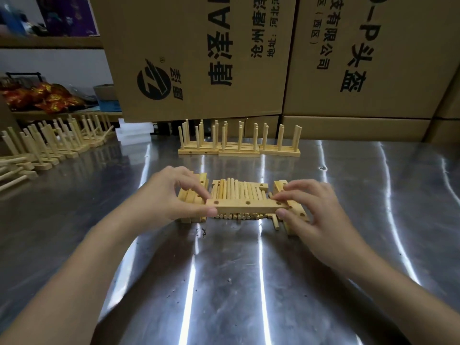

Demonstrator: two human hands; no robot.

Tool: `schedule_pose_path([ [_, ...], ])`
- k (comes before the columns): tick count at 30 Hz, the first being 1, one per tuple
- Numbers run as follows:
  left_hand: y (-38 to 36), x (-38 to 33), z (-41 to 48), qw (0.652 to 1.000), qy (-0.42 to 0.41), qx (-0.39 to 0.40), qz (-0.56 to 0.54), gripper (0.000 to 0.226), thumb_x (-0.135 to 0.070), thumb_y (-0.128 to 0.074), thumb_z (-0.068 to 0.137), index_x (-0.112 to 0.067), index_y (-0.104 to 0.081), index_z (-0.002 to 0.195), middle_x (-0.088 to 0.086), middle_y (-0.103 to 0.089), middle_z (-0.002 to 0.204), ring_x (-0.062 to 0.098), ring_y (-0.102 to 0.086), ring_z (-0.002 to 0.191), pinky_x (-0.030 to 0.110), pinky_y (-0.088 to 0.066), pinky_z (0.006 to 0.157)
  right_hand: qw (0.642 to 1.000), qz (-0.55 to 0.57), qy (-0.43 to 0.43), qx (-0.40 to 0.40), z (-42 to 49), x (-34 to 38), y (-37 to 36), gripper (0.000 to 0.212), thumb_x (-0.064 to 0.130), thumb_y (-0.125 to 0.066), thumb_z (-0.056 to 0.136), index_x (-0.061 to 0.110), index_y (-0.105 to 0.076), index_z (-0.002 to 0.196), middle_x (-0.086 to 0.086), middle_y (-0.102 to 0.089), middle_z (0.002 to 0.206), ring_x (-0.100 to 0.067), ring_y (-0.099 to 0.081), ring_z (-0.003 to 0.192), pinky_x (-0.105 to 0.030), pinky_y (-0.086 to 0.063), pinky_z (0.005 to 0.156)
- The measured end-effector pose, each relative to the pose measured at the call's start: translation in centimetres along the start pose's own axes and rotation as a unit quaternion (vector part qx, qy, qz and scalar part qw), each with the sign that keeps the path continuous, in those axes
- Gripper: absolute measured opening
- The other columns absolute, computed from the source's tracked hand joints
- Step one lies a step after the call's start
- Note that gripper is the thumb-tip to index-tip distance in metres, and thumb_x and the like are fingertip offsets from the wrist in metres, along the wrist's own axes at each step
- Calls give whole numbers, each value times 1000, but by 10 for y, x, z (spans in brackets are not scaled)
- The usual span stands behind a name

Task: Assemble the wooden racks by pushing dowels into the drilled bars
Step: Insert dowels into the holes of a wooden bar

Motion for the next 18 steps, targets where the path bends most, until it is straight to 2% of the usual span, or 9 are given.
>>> schedule_pose_path([
  [4, -4, 7, -2, 996, -3, 39, 82, 31, -72, -88, 61, -54, -80, 85, -29, -57, 111, -11, -41, 117, 19, -37, 93, 997, -56, 19, 42, -4, 3, -12, 21, 40, -72, 96, 39, -78, 116, 19, -47, 144, -9, -30, 140, -42, -29, 113],
  [8, -15, 9, -2, 989, -14, 53, 134, 20, -63, -91, 68, -53, -80, 81, -33, -50, 110, -15, -33, 119, 15, -34, 91, 994, -76, 37, 71, -7, 0, -17, 19, 41, -73, 96, 42, -78, 115, 22, -42, 150, -7, -23, 146, -42, -26, 113],
  [11, -17, 9, -1, 989, -18, 41, 143, 19, -61, -90, 72, -51, -80, 84, -32, -49, 111, -16, -31, 120, 13, -33, 87, 992, -83, 44, 79, -9, -1, -20, 21, 53, -66, 94, 44, -78, 109, 24, -39, 151, -1, -17, 146, -40, -23, 113],
  [14, -21, 7, 1, 987, -29, 15, 156, 20, -65, -84, 77, -49, -77, 88, -28, -52, 111, -12, -33, 119, 18, -36, 86, 987, -109, 53, 101, -10, -2, -22, 22, 58, -65, 91, 46, -76, 106, 24, -34, 156, -6, -14, 153, -40, -20, 116],
  [18, -31, -1, 0, 982, -57, -28, 179, 12, -59, -77, 87, -48, -75, 91, -26, -54, 107, -3, -40, 111, 37, -50, 89, 982, -134, 56, 120, -11, -3, -24, 18, 53, -73, 91, 46, -74, 107, 22, -30, 160, -10, -9, 156, -41, -17, 119],
])
Point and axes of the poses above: each hand's wrist, its own z-axis towards the middle knuckle, its own y-axis out of the back of the hand, x = y × z, the point moved 6 cm from there along z, towards the middle knuckle
